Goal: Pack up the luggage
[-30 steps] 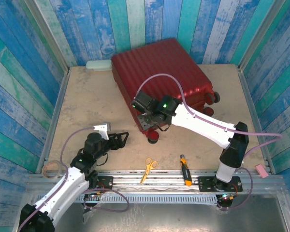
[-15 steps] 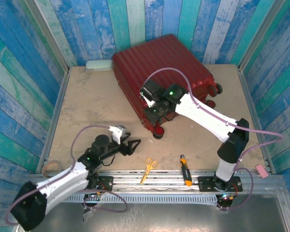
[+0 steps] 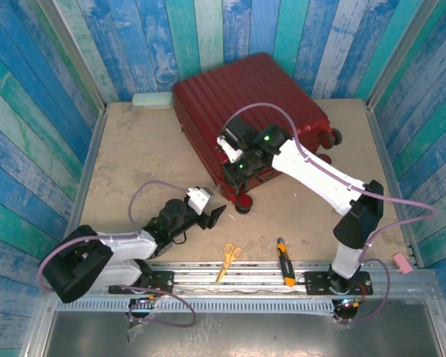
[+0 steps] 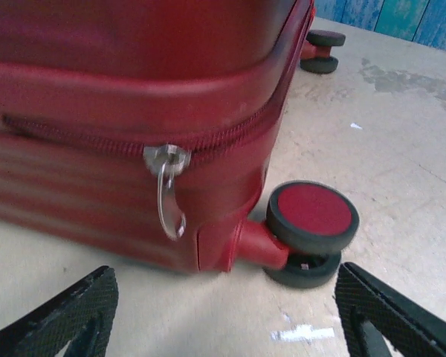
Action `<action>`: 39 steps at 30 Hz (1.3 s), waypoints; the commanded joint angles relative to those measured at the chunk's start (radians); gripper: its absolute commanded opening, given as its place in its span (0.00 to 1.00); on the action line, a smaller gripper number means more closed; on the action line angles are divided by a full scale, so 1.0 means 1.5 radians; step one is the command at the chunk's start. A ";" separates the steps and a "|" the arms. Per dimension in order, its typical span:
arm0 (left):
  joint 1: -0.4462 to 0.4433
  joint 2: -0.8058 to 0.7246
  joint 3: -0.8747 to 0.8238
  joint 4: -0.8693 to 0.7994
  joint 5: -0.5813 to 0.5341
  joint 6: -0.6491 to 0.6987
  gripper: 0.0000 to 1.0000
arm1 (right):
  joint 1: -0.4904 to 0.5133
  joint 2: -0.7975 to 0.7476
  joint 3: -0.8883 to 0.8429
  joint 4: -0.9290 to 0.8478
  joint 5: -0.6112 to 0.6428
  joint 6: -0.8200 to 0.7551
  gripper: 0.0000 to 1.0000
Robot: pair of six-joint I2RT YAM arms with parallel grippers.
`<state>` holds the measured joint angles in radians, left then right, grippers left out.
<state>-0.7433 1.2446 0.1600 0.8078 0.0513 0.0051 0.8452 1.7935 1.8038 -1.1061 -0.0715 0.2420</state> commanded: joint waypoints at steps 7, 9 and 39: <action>0.026 0.104 0.033 0.142 0.038 0.012 0.70 | -0.024 -0.053 -0.016 0.102 0.030 -0.059 0.01; 0.033 0.114 0.031 0.162 0.039 0.006 0.68 | -0.024 -0.057 -0.018 0.103 0.028 -0.059 0.01; -0.050 0.159 -0.015 0.323 0.018 0.035 0.00 | -0.024 -0.043 -0.014 0.235 -0.142 -0.040 0.01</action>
<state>-0.7650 1.4521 0.1574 1.1633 0.0132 -0.0029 0.8040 1.7252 1.6985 -1.0027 -0.2249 0.2405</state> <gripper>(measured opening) 0.051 0.478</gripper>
